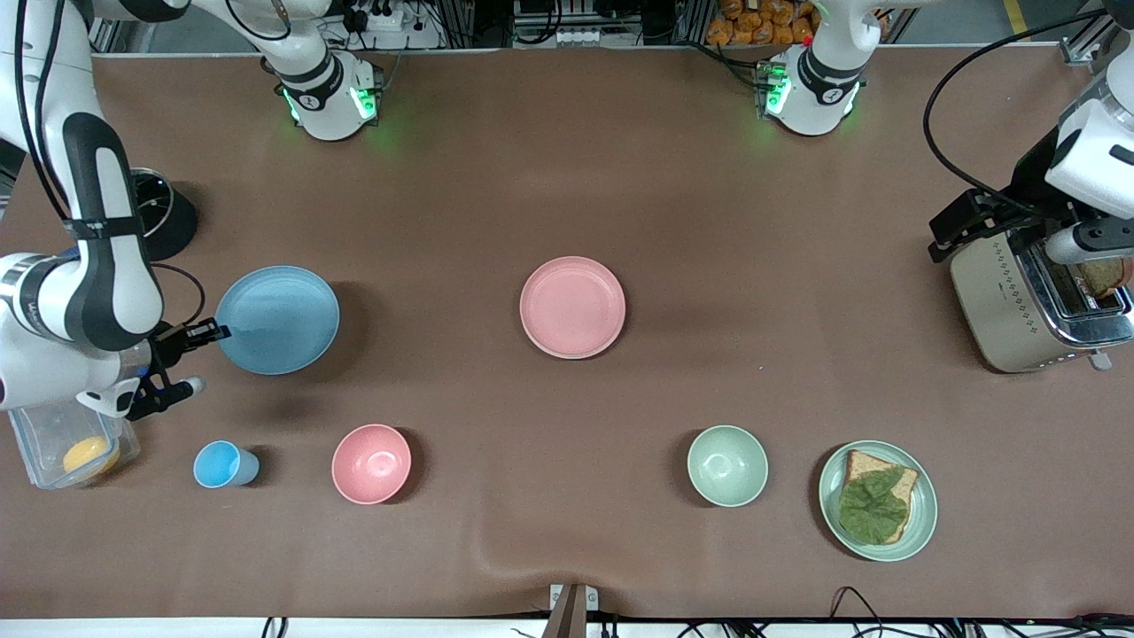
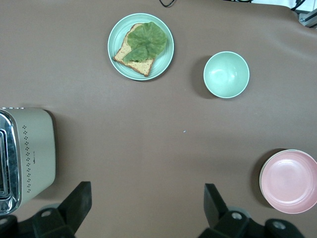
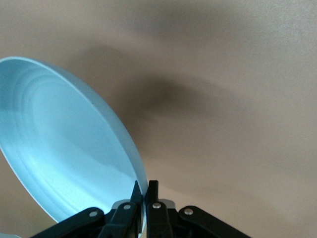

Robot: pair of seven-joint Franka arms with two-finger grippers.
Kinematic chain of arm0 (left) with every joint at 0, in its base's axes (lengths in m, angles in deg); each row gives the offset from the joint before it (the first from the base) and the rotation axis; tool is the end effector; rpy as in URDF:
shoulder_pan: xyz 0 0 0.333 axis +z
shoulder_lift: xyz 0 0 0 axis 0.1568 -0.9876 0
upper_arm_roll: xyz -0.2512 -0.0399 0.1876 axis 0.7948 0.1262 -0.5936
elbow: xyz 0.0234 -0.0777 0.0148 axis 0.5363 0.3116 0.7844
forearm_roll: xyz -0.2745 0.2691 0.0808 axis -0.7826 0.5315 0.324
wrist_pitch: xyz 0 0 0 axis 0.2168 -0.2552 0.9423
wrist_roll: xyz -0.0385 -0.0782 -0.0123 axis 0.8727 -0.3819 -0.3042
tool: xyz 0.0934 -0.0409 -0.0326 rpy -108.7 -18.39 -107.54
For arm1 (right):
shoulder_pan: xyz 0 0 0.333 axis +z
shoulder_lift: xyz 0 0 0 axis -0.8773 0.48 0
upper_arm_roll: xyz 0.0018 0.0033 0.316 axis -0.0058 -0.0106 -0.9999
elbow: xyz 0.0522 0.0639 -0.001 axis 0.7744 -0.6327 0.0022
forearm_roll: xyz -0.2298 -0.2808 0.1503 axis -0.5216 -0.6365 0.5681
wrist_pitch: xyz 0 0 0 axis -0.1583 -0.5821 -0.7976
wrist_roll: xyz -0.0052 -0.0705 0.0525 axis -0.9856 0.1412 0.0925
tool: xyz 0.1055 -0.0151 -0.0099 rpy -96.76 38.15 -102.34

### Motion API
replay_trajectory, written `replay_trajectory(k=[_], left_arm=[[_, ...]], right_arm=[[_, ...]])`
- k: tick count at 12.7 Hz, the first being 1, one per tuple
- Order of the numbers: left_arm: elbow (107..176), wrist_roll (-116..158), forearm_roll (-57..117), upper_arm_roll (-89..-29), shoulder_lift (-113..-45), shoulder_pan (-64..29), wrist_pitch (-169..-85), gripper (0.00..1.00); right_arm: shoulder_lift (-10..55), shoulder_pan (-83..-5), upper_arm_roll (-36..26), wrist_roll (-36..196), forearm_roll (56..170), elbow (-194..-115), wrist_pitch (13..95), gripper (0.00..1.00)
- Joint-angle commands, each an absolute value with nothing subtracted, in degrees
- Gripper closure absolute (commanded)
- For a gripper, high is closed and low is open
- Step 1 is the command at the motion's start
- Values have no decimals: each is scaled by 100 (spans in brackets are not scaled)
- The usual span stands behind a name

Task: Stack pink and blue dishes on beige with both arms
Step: 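Carry the blue plate onto the pink plate with the right gripper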

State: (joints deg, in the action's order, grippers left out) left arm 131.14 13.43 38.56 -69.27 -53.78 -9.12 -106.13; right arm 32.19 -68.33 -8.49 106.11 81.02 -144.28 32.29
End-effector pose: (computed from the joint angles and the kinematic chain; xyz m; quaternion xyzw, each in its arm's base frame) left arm 0.5610 -0.0788 0.6367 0.9968 0.0565 0.0535 0.0157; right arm 0.6354 -0.0896 0.2908 -0.9560 -0.1718 0.2100 0.1113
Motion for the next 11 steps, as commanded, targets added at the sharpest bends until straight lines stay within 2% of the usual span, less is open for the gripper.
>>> replay_trajectory(k=[1, 7, 11], left_arm=[[13041, 1416, 3718, -6943, -5394, -894, -10597, 0], [13041, 1416, 3718, -6943, -5394, -894, -10606, 0], [13041, 1416, 3718, -6943, -5385, -894, -10606, 0]], right_arm=[[3122, -6817, -846, 10544, 8447, -14518, 3112, 100], [3078, -6045, -854, 9501, 9283, -14632, 2796, 100], [3025, -5229, -846, 8131, 10046, -14641, 2883, 100]])
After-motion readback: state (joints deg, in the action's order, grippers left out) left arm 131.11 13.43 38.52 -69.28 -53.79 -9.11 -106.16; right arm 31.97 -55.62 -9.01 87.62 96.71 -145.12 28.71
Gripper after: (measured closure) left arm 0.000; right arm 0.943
